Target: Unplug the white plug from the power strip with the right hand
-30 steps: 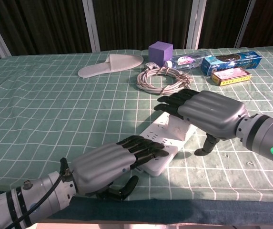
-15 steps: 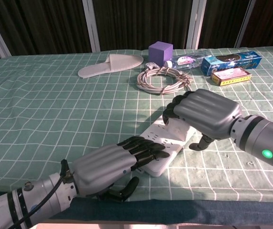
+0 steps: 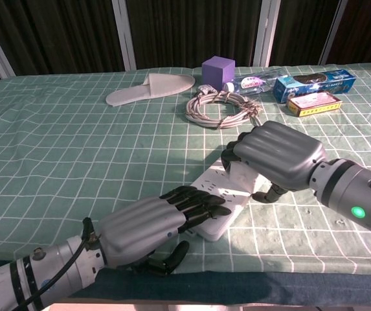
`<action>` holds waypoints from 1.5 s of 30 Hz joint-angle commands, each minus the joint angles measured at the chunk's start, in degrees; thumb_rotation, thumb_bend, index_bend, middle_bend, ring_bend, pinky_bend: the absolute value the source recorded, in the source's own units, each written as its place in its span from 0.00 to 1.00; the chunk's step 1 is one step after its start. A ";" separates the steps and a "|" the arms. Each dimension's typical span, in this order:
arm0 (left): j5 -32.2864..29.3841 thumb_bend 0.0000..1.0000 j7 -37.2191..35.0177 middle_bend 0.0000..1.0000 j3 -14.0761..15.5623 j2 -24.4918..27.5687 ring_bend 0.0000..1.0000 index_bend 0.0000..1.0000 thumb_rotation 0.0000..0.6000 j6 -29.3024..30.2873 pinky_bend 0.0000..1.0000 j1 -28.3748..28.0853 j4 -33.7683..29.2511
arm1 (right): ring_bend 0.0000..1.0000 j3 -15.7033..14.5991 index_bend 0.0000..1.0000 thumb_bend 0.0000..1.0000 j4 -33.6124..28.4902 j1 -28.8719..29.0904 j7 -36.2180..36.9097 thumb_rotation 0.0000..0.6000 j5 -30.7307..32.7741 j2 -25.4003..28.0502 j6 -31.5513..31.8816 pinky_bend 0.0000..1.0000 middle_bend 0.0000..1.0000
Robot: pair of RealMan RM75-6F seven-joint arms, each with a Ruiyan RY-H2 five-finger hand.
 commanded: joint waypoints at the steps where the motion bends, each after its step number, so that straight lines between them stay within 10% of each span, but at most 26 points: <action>1: -0.03 0.73 -0.13 0.01 0.07 -0.04 0.00 0.00 1.00 0.03 0.02 -0.02 0.14 | 0.38 -0.08 0.62 0.38 0.02 0.06 0.00 1.00 0.03 -0.07 0.07 0.48 0.45; 45: 1.10 0.73 1.68 0.02 2.18 -2.94 0.00 0.00 1.00 -0.06 0.02 0.24 3.60 | 0.50 0.58 0.78 0.39 -9.25 0.23 3.78 1.00 5.05 5.95 -0.89 0.55 0.57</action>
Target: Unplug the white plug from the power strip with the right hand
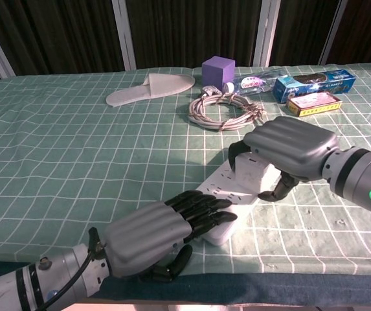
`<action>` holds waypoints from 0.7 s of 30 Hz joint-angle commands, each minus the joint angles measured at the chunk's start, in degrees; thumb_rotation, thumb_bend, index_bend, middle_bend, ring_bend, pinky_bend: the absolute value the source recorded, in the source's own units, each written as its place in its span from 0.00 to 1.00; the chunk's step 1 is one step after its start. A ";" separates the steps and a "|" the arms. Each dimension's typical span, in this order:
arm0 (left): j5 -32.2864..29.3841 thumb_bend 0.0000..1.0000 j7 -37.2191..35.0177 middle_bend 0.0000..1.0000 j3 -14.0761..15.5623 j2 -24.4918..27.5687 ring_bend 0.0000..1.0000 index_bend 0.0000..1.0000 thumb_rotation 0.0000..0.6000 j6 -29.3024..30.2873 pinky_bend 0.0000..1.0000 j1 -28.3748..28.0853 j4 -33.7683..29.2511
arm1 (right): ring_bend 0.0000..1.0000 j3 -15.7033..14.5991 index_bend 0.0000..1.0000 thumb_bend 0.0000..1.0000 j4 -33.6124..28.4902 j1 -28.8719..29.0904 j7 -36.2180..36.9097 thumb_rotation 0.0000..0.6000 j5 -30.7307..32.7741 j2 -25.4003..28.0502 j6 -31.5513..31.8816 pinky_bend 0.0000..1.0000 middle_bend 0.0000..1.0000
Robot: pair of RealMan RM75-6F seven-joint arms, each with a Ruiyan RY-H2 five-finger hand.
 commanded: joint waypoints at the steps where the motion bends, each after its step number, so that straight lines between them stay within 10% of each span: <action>1: -0.01 0.73 -0.10 0.02 -0.05 -0.09 0.00 0.00 1.00 0.01 0.02 -0.03 0.08 | 0.50 -0.40 0.78 0.39 0.02 0.02 -0.04 1.00 -0.87 0.36 0.57 0.55 0.57; 21: 0.24 0.73 -0.67 0.02 -1.12 1.76 0.00 0.00 1.00 2.34 0.02 -0.25 -1.77 | 0.50 -7.21 0.76 0.39 -5.38 -5.18 -3.46 1.00 -10.46 12.32 9.16 0.55 0.57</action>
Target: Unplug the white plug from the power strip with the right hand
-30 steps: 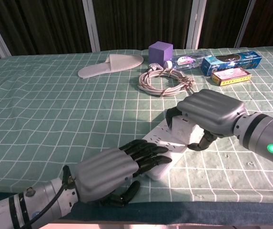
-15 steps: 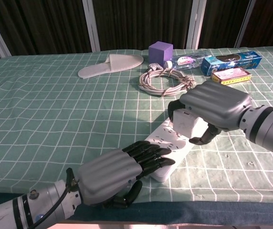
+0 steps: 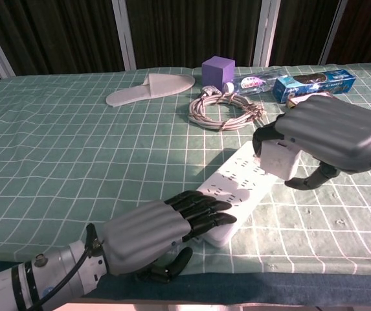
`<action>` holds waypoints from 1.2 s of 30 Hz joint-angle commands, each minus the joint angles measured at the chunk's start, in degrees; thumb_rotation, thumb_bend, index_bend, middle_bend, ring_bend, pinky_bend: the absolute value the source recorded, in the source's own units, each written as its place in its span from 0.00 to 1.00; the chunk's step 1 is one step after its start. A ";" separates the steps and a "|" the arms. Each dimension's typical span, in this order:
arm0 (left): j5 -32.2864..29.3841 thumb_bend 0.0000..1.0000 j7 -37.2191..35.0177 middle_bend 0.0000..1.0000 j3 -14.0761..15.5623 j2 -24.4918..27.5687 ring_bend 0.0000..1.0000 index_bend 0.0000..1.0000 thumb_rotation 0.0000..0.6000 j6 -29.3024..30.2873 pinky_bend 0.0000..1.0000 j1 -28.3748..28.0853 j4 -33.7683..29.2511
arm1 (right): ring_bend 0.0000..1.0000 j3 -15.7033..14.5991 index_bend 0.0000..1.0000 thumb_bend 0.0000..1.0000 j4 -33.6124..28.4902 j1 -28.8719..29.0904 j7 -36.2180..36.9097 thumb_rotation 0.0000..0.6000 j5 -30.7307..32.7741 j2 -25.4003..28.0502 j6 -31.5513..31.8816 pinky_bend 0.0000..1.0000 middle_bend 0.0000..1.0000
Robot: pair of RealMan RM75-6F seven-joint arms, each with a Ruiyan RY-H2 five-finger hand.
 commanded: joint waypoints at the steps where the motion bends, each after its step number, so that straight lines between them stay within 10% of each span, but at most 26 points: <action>1: 0.00 0.73 -0.03 0.02 -0.34 0.46 0.00 0.00 1.00 0.27 0.02 -0.16 -0.60 | 0.50 -2.26 0.76 0.39 -2.60 -2.52 -5.81 1.00 -0.03 5.29 1.25 0.55 0.57; 13: -0.15 0.69 0.31 0.02 -1.44 2.41 0.00 0.00 1.00 1.92 0.02 -0.25 -2.56 | 0.47 -3.26 0.70 0.39 -1.80 -5.65 -30.72 1.00 13.41 6.82 -2.41 0.55 0.57; 17: -0.11 0.64 0.62 0.02 -1.82 2.88 0.00 0.00 1.00 3.34 0.02 0.18 -2.68 | 0.41 -3.48 0.53 0.39 0.04 -5.15 -32.53 1.00 14.85 4.82 -4.05 0.53 0.49; 21: -0.48 0.62 0.38 0.02 -2.46 3.75 0.00 0.00 1.00 4.38 0.02 0.49 -3.19 | 0.23 -3.53 0.16 0.33 -0.50 -5.07 -32.67 1.00 15.36 4.76 -4.22 0.43 0.23; 26: -0.86 0.61 0.11 0.02 -3.17 5.63 0.00 0.00 1.00 5.83 0.02 0.93 -4.67 | 0.07 -3.69 0.00 0.19 -4.81 -5.32 -29.32 1.00 14.72 7.54 -3.74 0.32 0.03; 36: -1.53 0.60 2.47 0.01 -2.23 18.13 0.00 0.00 1.00 13.70 0.03 6.18 -12.03 | 0.00 -4.19 0.00 0.16 -15.08 -13.63 -5.73 1.00 6.09 18.68 10.91 0.19 0.00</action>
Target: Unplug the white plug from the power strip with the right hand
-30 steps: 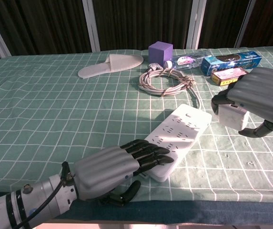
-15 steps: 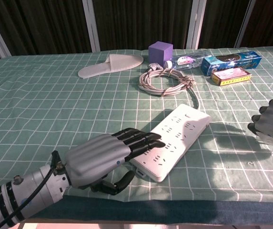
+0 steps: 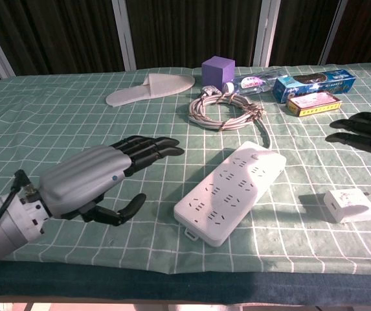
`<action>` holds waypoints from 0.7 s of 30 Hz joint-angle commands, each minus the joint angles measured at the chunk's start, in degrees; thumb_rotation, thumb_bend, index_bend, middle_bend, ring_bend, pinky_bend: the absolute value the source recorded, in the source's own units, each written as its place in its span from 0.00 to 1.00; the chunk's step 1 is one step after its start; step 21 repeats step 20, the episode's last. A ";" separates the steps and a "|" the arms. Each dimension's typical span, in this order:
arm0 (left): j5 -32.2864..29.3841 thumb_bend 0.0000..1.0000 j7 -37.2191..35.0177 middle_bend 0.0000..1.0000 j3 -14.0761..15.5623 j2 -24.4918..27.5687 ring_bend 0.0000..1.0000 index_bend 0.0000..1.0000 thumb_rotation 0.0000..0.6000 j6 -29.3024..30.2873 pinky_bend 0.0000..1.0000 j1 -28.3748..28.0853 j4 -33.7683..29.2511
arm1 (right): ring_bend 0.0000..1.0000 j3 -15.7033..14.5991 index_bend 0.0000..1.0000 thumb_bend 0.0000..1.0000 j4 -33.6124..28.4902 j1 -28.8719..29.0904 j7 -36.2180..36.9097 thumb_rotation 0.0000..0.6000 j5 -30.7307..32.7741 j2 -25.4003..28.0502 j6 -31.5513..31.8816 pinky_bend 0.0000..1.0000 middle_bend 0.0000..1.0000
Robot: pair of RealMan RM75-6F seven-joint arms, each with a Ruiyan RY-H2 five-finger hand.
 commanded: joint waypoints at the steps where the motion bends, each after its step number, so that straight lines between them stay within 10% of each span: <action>1: -1.68 0.59 1.62 0.01 1.05 7.26 0.00 0.00 1.00 3.43 0.03 3.86 -3.83 | 0.00 0.06 0.00 0.16 -3.77 -6.48 14.53 1.00 -4.94 6.41 10.88 0.14 0.00; 9: -11.32 0.58 5.10 0.00 1.47 20.50 0.00 0.00 1.00 6.48 0.03 12.52 -9.82 | 0.00 1.86 0.00 0.16 4.13 -16.65 38.58 1.00 -5.44 9.36 24.80 0.00 0.00; 21: -9.84 0.57 -0.10 0.00 1.42 24.25 0.00 0.00 1.00 12.41 0.03 18.39 -8.89 | 0.00 3.90 0.00 0.16 7.95 -18.11 43.04 1.00 -3.05 10.45 21.53 0.00 0.00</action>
